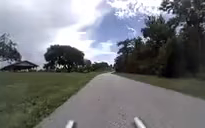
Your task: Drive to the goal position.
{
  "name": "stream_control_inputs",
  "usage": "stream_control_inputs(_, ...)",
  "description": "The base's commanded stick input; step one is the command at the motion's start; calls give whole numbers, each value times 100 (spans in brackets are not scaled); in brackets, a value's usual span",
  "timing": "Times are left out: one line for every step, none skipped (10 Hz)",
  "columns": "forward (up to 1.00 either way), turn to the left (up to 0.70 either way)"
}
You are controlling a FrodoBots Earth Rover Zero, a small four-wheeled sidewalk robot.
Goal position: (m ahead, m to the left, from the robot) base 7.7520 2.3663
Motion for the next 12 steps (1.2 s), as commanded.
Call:
stream_control_inputs(70,0)
stream_control_inputs(70,0)
stream_control_inputs(70,0)
stream_control_inputs(70,0)
stream_control_inputs(70,0)
stream_control_inputs(70,0)
stream_control_inputs(70,0)
stream_control_inputs(70,0)
stream_control_inputs(70,0)
stream_control_inputs(70,0)
stream_control_inputs(70,0)
stream_control_inputs(70,0)
